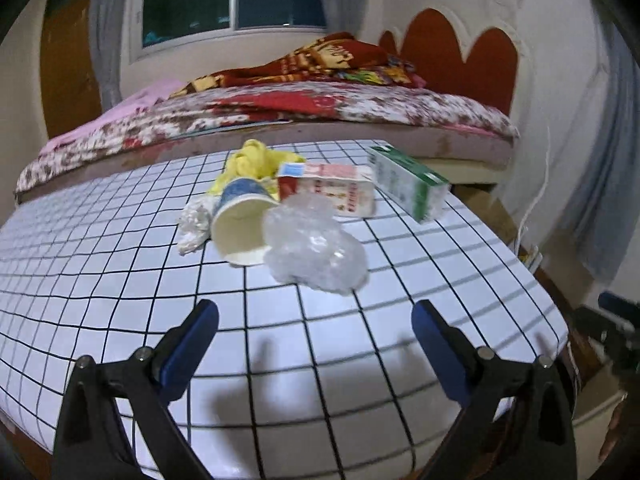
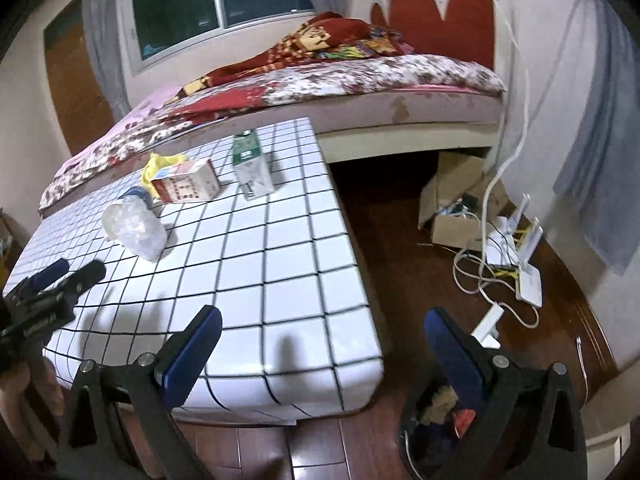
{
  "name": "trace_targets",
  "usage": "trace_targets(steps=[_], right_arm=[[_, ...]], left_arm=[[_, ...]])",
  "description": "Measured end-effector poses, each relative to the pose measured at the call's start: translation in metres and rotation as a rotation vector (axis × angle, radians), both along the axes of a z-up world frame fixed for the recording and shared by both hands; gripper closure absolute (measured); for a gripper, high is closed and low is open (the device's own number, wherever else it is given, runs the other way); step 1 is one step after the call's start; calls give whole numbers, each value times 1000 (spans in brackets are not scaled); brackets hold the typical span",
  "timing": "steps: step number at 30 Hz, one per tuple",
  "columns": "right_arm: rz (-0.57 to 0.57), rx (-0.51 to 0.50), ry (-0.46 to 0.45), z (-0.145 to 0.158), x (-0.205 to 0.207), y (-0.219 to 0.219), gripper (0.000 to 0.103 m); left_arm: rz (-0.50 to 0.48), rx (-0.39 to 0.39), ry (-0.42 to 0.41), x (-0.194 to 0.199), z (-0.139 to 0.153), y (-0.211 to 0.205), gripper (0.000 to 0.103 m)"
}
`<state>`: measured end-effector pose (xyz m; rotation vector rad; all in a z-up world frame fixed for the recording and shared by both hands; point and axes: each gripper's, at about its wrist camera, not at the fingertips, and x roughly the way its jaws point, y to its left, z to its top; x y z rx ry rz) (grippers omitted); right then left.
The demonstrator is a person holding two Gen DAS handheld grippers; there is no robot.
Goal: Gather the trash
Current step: 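Move both tools back over the table, then grasp the green milk carton with the right tool while the left tool grasps the clear plastic bag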
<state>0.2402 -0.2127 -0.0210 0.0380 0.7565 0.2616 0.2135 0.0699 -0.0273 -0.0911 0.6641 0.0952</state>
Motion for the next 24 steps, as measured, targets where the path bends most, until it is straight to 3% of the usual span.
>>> trace_targets(steps=[10,20,24], right_arm=[[71,-31,-9,1,45,33,1],[177,-41,15,1,133,77,4],[207,-65,41,-6,165,105,11]], left_arm=[[33,-73,27,46,-13,14,8],[23,-69,100,81,-28,8,16],[37,-85,119,86,-32,12,16]])
